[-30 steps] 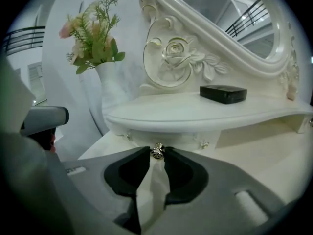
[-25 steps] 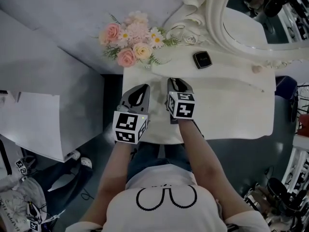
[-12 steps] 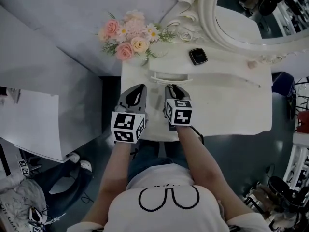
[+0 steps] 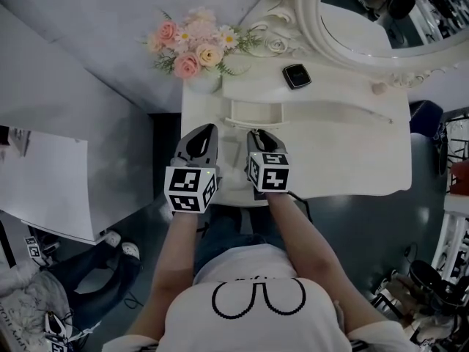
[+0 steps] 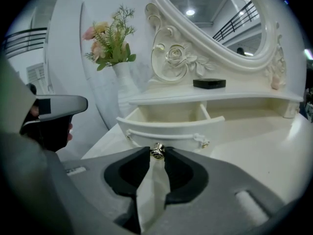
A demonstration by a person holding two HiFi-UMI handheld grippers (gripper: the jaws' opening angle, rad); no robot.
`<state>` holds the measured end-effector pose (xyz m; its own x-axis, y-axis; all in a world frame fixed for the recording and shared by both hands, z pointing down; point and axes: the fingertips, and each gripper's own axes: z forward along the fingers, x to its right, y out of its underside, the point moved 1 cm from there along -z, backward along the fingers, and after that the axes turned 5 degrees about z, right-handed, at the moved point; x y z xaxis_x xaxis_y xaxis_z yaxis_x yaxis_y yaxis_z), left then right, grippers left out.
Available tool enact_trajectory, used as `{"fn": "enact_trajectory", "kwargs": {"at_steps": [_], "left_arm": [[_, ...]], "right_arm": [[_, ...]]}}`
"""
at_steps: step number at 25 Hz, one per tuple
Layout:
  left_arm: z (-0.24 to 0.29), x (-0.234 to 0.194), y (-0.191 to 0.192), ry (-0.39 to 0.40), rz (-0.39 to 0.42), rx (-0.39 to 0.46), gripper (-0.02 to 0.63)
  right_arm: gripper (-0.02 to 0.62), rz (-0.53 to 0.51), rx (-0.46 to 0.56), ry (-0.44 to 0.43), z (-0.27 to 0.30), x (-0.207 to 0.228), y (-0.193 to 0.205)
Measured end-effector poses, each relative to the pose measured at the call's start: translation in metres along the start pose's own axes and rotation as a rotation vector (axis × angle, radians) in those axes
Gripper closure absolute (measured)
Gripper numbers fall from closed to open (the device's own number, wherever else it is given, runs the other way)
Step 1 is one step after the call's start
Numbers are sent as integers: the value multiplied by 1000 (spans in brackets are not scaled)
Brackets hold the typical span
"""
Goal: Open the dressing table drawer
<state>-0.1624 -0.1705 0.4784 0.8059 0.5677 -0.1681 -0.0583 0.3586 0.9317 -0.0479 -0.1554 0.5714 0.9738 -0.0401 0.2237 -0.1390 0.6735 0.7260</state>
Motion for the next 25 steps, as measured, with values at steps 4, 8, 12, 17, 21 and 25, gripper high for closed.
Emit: {"fn": "enact_trajectory", "kwargs": {"at_steps": [4, 8, 12, 17, 21, 25], "left_arm": [[-1, 0, -2, -4, -3, 7, 607], [0, 1, -1, -8, -9, 8, 607], [1, 1, -2, -12, -12, 12, 607], [1, 0, -11, -28, -14, 38, 607], [-2, 4, -27, -38, 3, 75, 607], [-6, 11, -51, -46, 42, 121, 607]], "right_arm": [[505, 1, -3, -1, -3, -1, 3], [503, 19, -25, -17, -3, 0, 7], [445, 2, -46, -8, -12, 3, 9], [445, -46, 20, -8, -38, 9, -16], [479, -144, 104, -16, -60, 13, -46], [504, -258, 210, -32, -83, 12, -84]]}}
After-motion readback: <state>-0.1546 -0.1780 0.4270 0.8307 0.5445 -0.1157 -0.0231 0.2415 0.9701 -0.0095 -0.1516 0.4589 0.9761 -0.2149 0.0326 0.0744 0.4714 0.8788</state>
